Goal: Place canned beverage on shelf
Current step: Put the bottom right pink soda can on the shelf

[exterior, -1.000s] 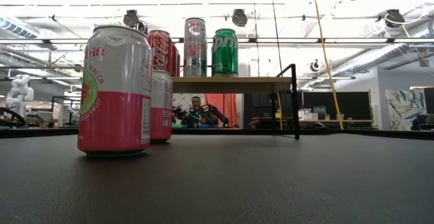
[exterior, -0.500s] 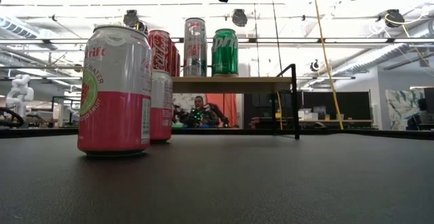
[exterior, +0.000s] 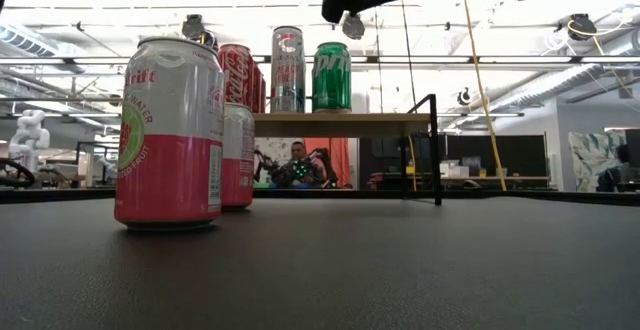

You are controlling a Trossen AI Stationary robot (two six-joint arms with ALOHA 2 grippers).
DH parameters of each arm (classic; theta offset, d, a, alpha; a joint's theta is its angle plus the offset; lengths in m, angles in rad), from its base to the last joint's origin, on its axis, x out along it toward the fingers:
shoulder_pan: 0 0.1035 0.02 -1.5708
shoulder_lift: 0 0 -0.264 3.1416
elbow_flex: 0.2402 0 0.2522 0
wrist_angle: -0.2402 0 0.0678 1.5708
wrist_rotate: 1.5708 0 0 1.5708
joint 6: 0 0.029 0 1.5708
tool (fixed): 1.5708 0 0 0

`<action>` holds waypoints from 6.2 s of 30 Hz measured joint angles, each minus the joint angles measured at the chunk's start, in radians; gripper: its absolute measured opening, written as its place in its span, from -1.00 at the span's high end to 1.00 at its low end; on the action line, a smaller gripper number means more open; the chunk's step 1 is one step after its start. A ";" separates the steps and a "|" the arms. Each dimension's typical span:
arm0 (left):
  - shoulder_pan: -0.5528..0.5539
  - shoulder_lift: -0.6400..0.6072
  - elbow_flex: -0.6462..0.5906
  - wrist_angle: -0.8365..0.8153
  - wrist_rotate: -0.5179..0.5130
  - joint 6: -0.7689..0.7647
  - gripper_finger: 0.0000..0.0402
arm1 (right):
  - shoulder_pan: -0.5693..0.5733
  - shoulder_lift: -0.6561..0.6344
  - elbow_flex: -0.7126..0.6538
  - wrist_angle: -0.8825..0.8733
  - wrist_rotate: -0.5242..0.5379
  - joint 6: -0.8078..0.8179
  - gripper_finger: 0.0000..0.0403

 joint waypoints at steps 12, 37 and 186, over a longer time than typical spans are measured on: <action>0.019 0.012 0.006 0.049 0.037 0.036 -0.88 | -0.006 0.000 0.000 -0.014 0.000 0.005 -0.37; 0.009 0.012 0.005 0.020 0.127 0.039 -0.45 | 0.020 -0.031 0.002 -0.112 -0.035 -0.007 -0.64; 0.051 0.100 0.007 0.221 0.575 0.044 -0.74 | -0.038 -0.113 0.000 -0.179 -0.610 -0.050 -0.35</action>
